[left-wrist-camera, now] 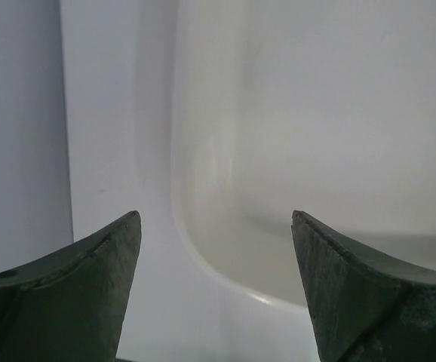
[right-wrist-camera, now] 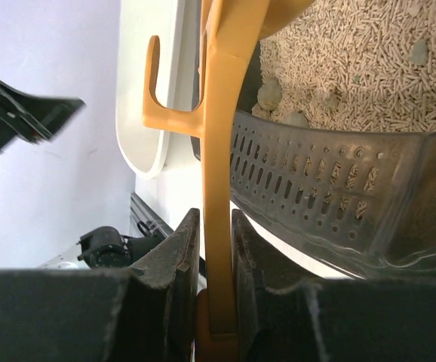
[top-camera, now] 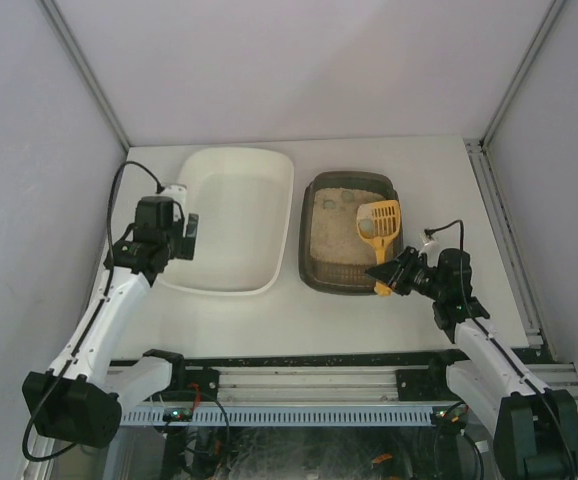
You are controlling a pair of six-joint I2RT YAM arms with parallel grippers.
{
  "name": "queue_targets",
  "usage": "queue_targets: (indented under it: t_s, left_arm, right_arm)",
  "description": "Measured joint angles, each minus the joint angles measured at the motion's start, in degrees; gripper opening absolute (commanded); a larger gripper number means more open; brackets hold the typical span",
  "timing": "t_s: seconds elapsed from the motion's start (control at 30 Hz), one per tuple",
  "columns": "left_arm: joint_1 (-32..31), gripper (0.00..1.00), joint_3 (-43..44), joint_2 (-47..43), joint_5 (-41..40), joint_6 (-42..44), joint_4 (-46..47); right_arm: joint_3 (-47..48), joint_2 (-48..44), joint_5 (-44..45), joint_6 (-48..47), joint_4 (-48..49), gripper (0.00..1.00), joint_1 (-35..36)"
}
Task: Clean the litter box
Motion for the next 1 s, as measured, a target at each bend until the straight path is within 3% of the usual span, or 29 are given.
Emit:
queue_targets:
  t_s: [0.17,0.4,0.5,1.0]
  left_arm:
    - [0.00,0.86,-7.74,-3.89,4.04,3.87,-3.26]
    - [0.07,0.86,-9.49,-5.90,5.11,4.72,-3.58]
    - [0.11,0.87,-9.68,-5.97,5.70,4.92,-3.06]
    - [0.13,0.91,-10.40,-6.78,9.57,6.78,-2.86]
  right_arm:
    - [-3.61,1.40,-1.36,4.57,8.37,0.00,-1.03]
    - [-5.90,4.44,-3.50,8.70,15.69,0.00,1.20]
    - [-6.71,4.61,-5.70,10.40,19.87,0.00,-1.70]
    - [-5.03,5.95,-6.71,10.10,20.48,0.00,-1.51]
